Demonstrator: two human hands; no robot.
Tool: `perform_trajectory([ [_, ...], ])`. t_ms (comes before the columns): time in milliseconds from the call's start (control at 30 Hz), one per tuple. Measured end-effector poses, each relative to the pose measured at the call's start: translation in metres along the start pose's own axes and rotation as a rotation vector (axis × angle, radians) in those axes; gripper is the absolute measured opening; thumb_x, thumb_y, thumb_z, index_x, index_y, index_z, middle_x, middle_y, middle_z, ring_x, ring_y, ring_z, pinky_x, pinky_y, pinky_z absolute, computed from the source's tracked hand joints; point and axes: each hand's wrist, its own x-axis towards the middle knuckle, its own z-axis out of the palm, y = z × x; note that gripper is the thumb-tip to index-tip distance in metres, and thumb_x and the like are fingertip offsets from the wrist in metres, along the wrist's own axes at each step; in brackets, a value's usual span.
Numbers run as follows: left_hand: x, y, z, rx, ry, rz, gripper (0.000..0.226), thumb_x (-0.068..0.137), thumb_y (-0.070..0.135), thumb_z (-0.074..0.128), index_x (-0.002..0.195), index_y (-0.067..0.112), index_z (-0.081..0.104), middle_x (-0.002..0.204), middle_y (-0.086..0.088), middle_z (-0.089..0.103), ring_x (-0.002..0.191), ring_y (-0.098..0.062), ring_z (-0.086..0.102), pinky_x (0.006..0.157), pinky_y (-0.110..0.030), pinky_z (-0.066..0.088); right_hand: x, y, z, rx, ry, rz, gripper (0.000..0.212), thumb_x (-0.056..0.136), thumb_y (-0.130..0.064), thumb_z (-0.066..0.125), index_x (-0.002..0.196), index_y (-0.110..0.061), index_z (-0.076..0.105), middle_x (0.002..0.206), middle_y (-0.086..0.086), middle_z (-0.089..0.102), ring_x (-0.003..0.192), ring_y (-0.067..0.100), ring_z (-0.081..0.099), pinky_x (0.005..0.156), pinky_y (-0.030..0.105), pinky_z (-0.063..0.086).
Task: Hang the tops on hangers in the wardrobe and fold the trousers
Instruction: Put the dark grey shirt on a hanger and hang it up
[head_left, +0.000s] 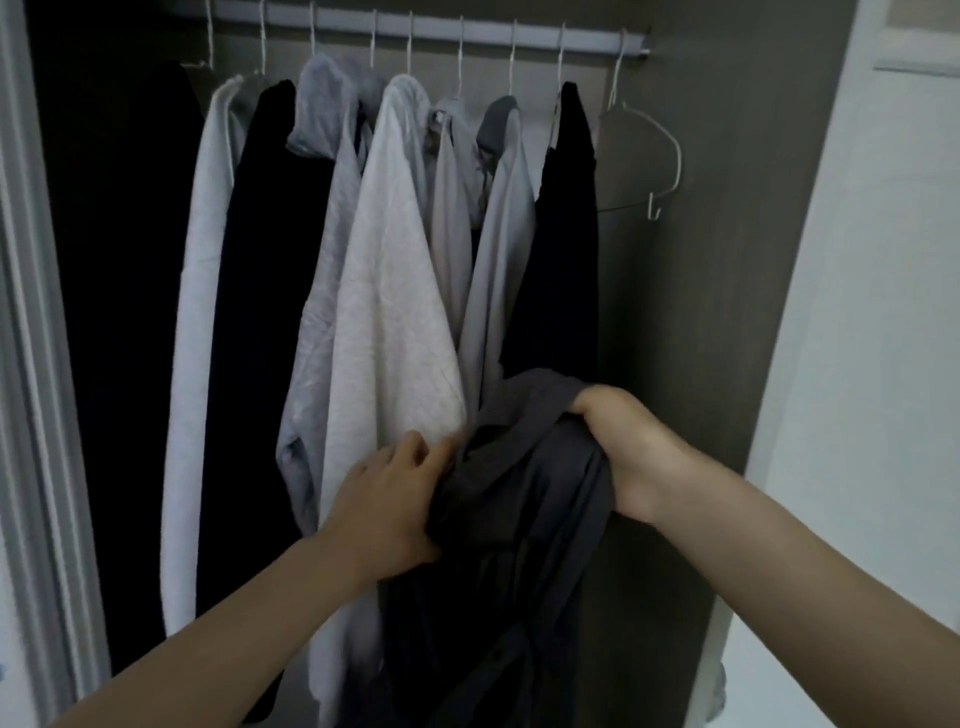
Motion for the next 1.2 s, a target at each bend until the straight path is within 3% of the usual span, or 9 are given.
perform_trajectory([
  [100, -0.013, -0.017, 0.012, -0.034, -0.178, -0.224, 0.098, 0.079, 0.049, 0.065, 0.151, 0.035, -0.001, 0.123, -0.001, 0.044, 0.112, -0.025, 0.052, 0.08, -0.036, 0.051, -0.005, -0.027, -0.02, 0.168, 0.109, -0.102, 0.024, 0.095, -0.018, 0.049, 0.106, -0.006, 0.067, 0.094, 0.015, 0.073, 0.083, 0.028, 0.07, 0.06, 0.03, 0.057],
  [167, -0.014, -0.025, 0.008, -0.198, -0.272, -0.452, 0.058, 0.089, 0.023, 0.058, 0.14, 0.009, 0.034, 0.105, -0.007, 0.063, 0.09, -0.024, 0.068, 0.065, -0.03, 0.054, -0.005, -0.041, -0.03, 0.193, 0.212, -0.185, 0.024, 0.097, -0.016, 0.045, 0.1, -0.008, 0.067, 0.09, 0.011, 0.073, 0.078, 0.024, 0.07, 0.055, 0.028, 0.057],
  [267, -0.009, -0.044, -0.012, -1.02, -0.357, -0.863, 0.021, 0.098, 0.003, 0.045, 0.112, -0.009, 0.056, 0.079, -0.024, 0.072, 0.058, -0.03, 0.071, 0.046, -0.03, 0.057, 0.0, -0.045, -0.036, 0.069, 0.3, -0.274, 0.02, 0.095, -0.012, 0.047, 0.092, -0.011, 0.067, 0.083, 0.006, 0.072, 0.074, 0.021, 0.068, 0.051, 0.024, 0.054],
  [433, 0.005, -0.063, -0.071, -1.88, -0.091, -0.971, 0.02, 0.096, -0.003, 0.041, 0.102, -0.005, 0.06, 0.08, -0.026, 0.072, 0.065, -0.035, 0.072, 0.046, -0.045, 0.058, 0.017, -0.032, -0.034, -0.221, 0.289, -0.25, 0.016, 0.092, -0.014, 0.053, 0.1, -0.014, 0.067, 0.089, 0.007, 0.071, 0.082, 0.024, 0.066, 0.064, 0.03, 0.056],
  [533, 0.02, -0.056, -0.092, -2.0, -0.026, -0.962, 0.024, 0.098, 0.002, 0.038, 0.1, -0.005, 0.061, 0.079, -0.023, 0.072, 0.064, -0.032, 0.073, 0.046, -0.043, 0.057, 0.024, -0.027, -0.034, -0.487, 0.368, -0.31, 0.009, 0.087, -0.016, 0.053, 0.095, -0.019, 0.057, 0.087, 0.003, 0.064, 0.075, 0.017, 0.061, 0.059, 0.024, 0.048],
  [700, 0.046, -0.039, -0.108, -1.996, -0.021, -0.897, 0.033, 0.104, 0.018, 0.037, 0.102, -0.004, 0.062, 0.084, -0.024, 0.072, 0.072, -0.033, 0.072, 0.047, -0.046, 0.057, 0.026, -0.034, -0.023, -1.177, 0.225, -0.19, 0.048, 0.086, -0.031, 0.059, 0.124, -0.018, 0.033, 0.096, -0.002, 0.051, 0.077, 0.008, 0.053, 0.056, 0.02, 0.043],
  [867, 0.066, -0.031, -0.114, -1.911, -0.132, -0.816, 0.033, 0.103, 0.017, 0.039, 0.1, -0.007, 0.06, 0.081, -0.028, 0.071, 0.087, -0.037, 0.065, 0.05, -0.047, 0.058, 0.025, -0.104, -0.001, -1.136, 0.346, -0.398, 0.088, 0.078, -0.042, 0.071, 0.145, -0.014, 0.02, 0.142, 0.012, 0.034, 0.129, 0.033, 0.038, 0.106, 0.038, 0.037],
  [1033, 0.07, -0.031, -0.126, -1.832, -0.234, -0.692, 0.015, 0.085, -0.002, 0.052, 0.09, -0.009, 0.065, 0.081, -0.024, 0.071, 0.072, -0.035, 0.069, 0.052, -0.041, 0.059, 0.051, -0.184, 0.017, -1.128, 0.894, -0.725, 0.058, 0.086, -0.021, 0.059, 0.131, 0.002, 0.03, 0.138, 0.021, 0.03, 0.126, 0.043, 0.028, 0.103, 0.046, 0.033],
  [1200, 0.073, -0.036, -0.138, -1.794, -0.209, -0.67, 0.021, 0.08, -0.019, 0.053, 0.096, -0.013, 0.065, 0.101, -0.025, 0.066, 0.092, -0.036, 0.065, 0.061, -0.043, 0.061, 0.095, -0.234, 0.004, -1.104, 0.99, -0.59, 0.059, 0.092, -0.026, 0.055, 0.136, 0.004, 0.032, 0.142, 0.024, 0.031, 0.132, 0.039, 0.027, 0.107, 0.043, 0.032],
])
